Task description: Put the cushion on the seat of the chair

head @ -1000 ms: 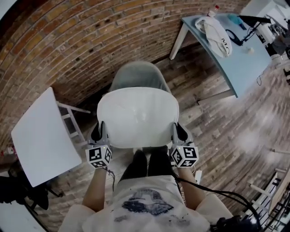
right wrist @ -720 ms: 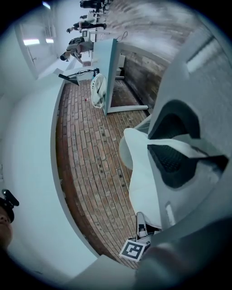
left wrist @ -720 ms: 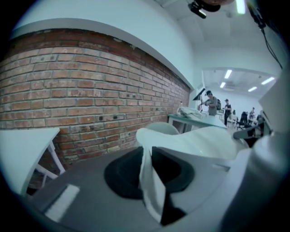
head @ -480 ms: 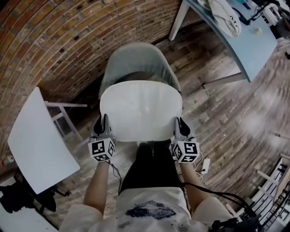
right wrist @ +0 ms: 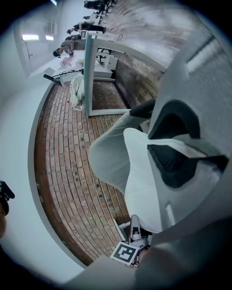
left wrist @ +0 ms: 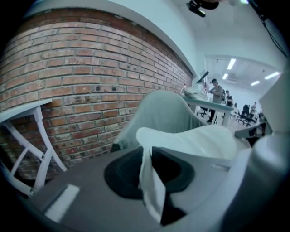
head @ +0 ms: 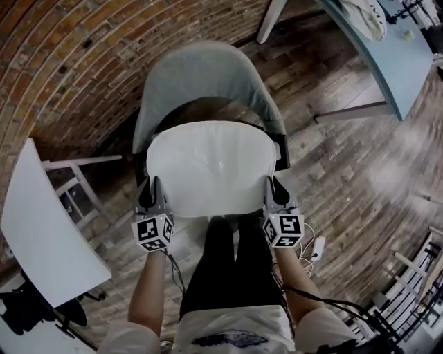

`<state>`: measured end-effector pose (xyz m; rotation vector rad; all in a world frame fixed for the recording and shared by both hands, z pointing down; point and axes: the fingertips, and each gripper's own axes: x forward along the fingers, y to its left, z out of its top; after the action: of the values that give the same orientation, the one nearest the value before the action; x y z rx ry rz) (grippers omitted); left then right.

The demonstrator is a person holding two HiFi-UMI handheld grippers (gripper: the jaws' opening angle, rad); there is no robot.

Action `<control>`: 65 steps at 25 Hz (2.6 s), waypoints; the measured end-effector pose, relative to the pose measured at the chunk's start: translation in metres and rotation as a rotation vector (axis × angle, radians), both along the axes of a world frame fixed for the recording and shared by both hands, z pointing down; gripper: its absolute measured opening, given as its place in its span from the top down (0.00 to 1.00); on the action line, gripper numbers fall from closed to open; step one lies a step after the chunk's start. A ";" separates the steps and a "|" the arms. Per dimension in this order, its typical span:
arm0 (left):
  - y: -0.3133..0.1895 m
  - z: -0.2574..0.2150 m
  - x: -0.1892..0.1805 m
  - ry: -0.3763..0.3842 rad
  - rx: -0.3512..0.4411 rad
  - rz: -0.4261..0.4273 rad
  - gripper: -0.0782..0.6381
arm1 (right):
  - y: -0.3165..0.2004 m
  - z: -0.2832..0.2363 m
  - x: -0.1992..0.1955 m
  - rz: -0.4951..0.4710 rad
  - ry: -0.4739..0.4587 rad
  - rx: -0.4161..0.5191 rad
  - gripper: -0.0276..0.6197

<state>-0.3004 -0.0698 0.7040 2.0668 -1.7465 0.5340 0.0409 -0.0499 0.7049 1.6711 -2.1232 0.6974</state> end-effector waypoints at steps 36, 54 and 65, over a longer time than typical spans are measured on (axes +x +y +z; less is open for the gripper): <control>0.013 0.169 -0.002 -0.057 -0.177 -0.073 0.82 | -0.010 0.161 0.012 -0.006 0.047 -0.124 0.91; 0.023 0.215 -0.009 -0.084 -0.210 -0.107 0.82 | -0.004 0.216 0.020 0.026 0.099 -0.219 0.91; 0.025 0.212 -0.011 -0.104 -0.209 -0.132 0.79 | -0.001 0.212 0.027 0.097 0.109 -0.245 0.83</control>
<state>-0.3118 -0.0451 0.9155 1.7965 -1.7865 0.7604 0.0678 -0.0513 0.9171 1.6462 -1.8115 0.8373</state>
